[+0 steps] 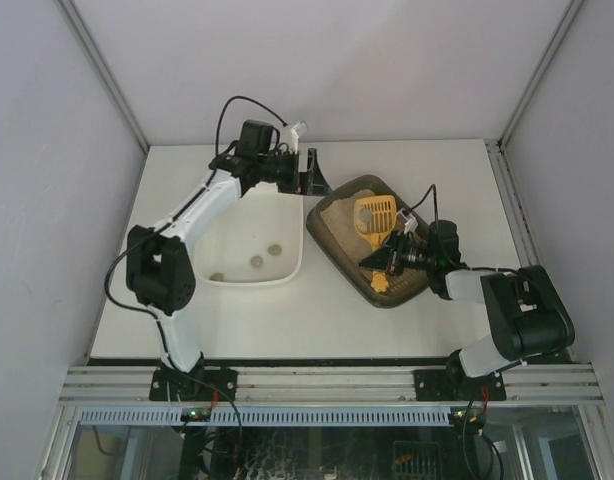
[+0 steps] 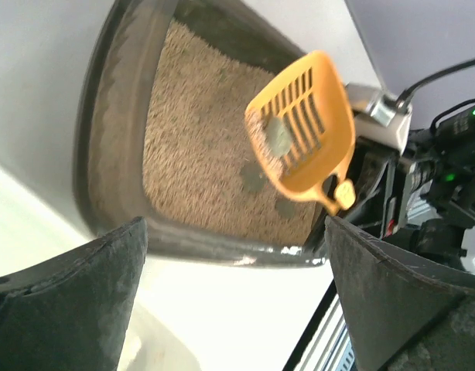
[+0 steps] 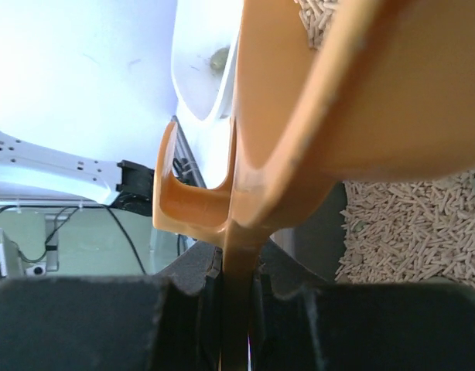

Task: Clean the litter box

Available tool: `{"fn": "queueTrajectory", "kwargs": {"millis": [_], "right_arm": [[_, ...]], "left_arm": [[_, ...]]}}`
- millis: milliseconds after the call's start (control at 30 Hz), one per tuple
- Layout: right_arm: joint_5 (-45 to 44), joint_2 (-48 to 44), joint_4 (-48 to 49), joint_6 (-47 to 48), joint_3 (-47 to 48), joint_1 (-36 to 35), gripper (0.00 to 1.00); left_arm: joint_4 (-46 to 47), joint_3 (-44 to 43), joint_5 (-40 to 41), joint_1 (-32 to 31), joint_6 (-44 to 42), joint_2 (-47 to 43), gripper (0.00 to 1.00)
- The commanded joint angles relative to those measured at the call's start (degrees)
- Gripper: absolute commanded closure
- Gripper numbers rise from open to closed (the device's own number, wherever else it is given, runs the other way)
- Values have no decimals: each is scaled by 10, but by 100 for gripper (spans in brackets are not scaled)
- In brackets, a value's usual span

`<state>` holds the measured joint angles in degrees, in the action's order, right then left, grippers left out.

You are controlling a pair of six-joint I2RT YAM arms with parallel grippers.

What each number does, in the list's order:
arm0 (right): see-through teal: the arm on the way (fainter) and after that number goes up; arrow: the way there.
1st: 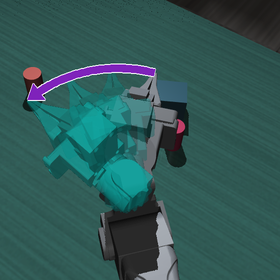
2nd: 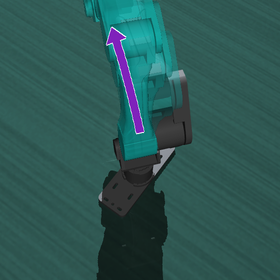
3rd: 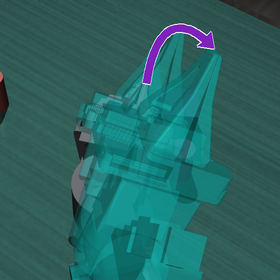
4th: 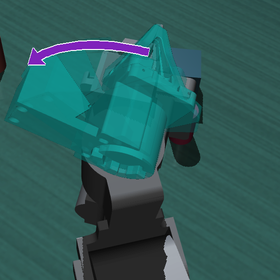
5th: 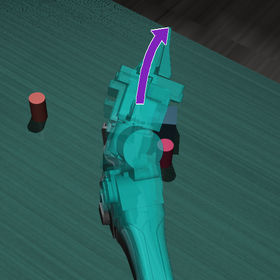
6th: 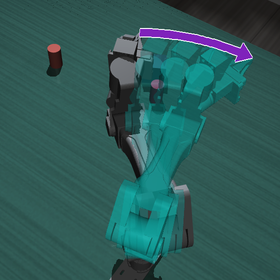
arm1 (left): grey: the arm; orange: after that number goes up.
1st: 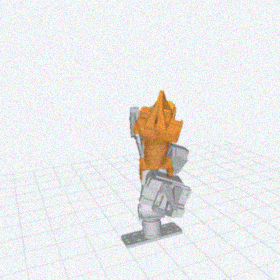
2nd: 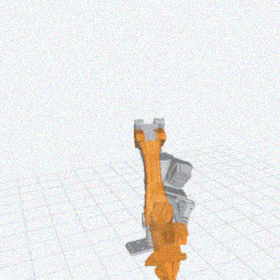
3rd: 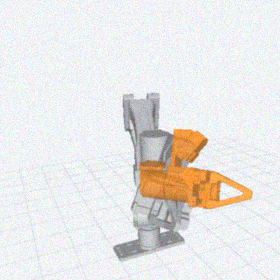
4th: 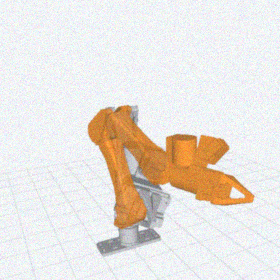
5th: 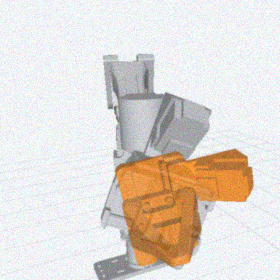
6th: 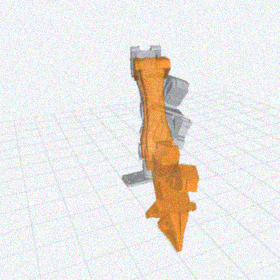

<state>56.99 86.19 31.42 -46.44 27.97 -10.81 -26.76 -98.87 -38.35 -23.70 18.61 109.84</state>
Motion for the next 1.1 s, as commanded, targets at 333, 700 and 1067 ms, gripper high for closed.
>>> {"fn": "queueTrajectory", "kwargs": {"millis": [333,700,1067], "right_arm": [[-27,-118,173,-16,-65,12,100],[-49,-147,176,-36,-89,35,100],[-72,-56,200,-56,-73,-18,100]], "left_arm": [[-203,167,49,106,-186,-184,0],[-258,251,104,127,-292,-258,0],[-184,359,130,127,-283,-370,0]]}}
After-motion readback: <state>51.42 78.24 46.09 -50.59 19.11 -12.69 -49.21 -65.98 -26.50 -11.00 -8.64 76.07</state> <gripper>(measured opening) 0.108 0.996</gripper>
